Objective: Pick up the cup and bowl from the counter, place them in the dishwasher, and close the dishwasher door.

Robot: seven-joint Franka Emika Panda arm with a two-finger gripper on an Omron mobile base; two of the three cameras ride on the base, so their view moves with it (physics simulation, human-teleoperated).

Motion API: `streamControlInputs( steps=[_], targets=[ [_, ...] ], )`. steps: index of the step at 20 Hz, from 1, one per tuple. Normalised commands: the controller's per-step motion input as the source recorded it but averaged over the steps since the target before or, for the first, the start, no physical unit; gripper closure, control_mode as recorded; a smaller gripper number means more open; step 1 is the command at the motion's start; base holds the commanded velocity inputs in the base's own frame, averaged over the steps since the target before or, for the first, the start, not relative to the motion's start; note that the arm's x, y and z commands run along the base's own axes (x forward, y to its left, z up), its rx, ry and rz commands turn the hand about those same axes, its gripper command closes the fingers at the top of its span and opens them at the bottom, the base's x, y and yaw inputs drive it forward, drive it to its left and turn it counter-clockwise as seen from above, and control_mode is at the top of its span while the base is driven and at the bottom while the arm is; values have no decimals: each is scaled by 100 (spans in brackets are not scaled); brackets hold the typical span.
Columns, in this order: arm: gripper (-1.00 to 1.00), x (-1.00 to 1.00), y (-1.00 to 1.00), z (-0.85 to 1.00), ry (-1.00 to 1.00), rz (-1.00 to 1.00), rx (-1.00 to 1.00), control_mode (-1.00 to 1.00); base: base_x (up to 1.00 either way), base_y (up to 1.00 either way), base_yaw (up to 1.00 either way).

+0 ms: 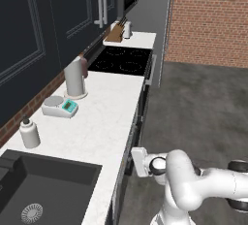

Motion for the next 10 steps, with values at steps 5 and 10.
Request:
streamControlInputs(
  steps=[5,10],
  targets=[
    [-100,0,99,-56,0,21,35,-100,0,0,0],
    [-100,0,86,-51,0,19,34,-100,0,0,0]
  ],
)
